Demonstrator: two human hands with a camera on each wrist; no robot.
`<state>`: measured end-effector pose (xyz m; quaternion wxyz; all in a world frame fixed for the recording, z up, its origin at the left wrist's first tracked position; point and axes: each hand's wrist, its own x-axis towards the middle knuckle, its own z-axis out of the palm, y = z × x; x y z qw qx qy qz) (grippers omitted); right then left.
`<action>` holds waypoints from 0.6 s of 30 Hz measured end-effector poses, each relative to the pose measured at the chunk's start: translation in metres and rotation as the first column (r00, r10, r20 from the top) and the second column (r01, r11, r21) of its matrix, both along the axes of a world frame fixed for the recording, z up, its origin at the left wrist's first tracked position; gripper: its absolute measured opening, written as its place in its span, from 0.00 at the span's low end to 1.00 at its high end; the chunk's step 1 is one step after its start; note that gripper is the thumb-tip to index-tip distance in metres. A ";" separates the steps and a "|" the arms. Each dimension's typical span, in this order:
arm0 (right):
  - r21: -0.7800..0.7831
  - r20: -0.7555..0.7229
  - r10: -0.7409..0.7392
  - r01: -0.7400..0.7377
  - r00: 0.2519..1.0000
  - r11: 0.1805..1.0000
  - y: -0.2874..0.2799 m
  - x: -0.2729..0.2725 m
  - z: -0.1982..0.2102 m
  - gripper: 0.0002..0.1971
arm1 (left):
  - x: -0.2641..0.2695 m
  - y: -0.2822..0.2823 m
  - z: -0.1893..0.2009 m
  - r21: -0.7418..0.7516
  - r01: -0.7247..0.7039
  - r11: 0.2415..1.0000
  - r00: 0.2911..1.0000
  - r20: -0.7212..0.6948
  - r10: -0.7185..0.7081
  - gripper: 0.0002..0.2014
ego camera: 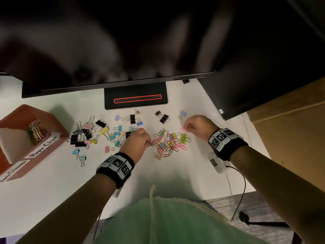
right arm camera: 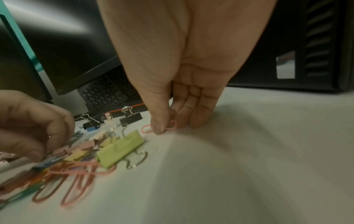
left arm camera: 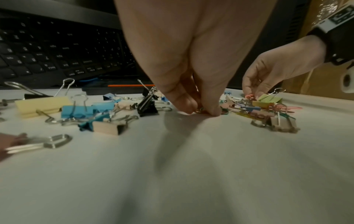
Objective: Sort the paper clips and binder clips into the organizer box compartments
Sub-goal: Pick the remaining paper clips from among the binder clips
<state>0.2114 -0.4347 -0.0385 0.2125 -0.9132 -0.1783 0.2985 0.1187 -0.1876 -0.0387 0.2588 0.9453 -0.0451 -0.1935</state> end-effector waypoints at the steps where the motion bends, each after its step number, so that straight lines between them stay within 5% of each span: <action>1: -0.002 -0.005 0.001 -0.001 1.000 1.000 0.002 0.000 0.002 0.07 | 0.000 0.000 -0.001 0.005 -0.004 1.000 1.000 -0.006 0.004 0.04; 8: 0.200 0.009 0.177 -0.175 0.984 0.964 0.047 -0.013 0.021 0.07 | -0.012 0.005 0.002 -0.063 -0.011 0.998 0.999 -0.037 0.009 0.04; 12: 0.138 -0.019 0.298 -0.293 0.954 0.946 0.052 -0.018 0.013 0.09 | -0.021 -0.002 0.007 -0.192 0.061 0.980 0.994 -0.075 -0.076 0.17; 18: 0.061 -0.011 0.209 -0.208 0.978 0.976 0.035 -0.011 0.006 0.09 | -0.011 -0.014 0.000 -0.161 0.028 0.987 0.993 -0.105 -0.045 0.15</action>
